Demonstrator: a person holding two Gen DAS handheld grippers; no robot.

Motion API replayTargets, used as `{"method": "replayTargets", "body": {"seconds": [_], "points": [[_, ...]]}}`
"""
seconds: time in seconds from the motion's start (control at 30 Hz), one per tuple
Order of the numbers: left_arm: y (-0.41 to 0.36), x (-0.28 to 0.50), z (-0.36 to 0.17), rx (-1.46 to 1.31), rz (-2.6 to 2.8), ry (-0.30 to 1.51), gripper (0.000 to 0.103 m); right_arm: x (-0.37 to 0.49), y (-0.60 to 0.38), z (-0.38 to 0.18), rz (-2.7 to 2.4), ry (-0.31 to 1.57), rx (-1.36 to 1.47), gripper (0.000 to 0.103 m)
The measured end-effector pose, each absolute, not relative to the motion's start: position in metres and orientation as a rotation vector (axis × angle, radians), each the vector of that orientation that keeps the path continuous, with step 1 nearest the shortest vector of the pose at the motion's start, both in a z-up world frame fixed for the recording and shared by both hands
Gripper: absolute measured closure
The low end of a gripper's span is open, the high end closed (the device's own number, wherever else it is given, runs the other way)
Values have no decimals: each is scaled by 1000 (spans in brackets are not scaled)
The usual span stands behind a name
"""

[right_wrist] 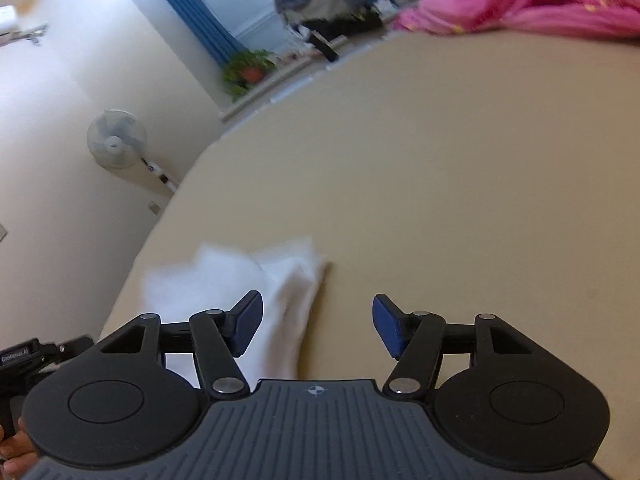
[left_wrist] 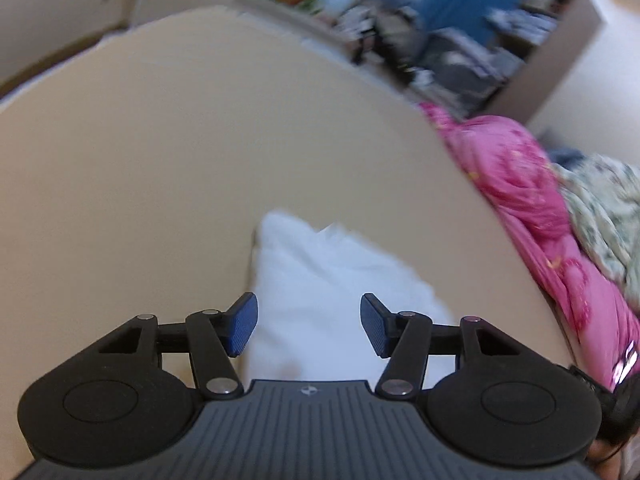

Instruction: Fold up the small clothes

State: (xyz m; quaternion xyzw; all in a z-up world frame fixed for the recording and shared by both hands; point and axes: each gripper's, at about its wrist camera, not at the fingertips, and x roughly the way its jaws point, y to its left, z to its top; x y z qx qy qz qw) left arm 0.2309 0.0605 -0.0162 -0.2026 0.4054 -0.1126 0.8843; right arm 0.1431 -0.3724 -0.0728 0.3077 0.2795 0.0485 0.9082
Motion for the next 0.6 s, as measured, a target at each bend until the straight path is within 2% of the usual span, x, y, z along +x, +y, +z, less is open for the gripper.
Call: {"method": "replayTargets", "body": {"seconds": [0.13, 0.27, 0.33, 0.37, 0.4, 0.47, 0.53, 0.6], "points": [[61, 226, -24, -437, -214, 914, 40, 149, -362, -78, 229, 635, 670, 38], [55, 225, -49, -399, -217, 1096, 40, 160, -338, -88, 303, 756, 674, 37], [62, 218, -67, -391, -228, 1157, 40, 164, -321, -96, 311, 847, 588, 40], [61, 217, -77, -390, -234, 1181, 42, 166, -314, -103, 297, 901, 524, 59], [61, 215, -89, -393, -240, 1213, 45, 167, -313, -107, 285, 925, 498, 87], [61, 213, -101, -389, -236, 1239, 64, 168, -316, -110, 289, 930, 546, 94], [56, 208, -95, -372, -248, 1202, 84, 166, -320, -105, 295, 900, 549, 96], [55, 198, -88, -397, -243, 1186, 87, 164, -321, -101, 300, 877, 556, 97]]}}
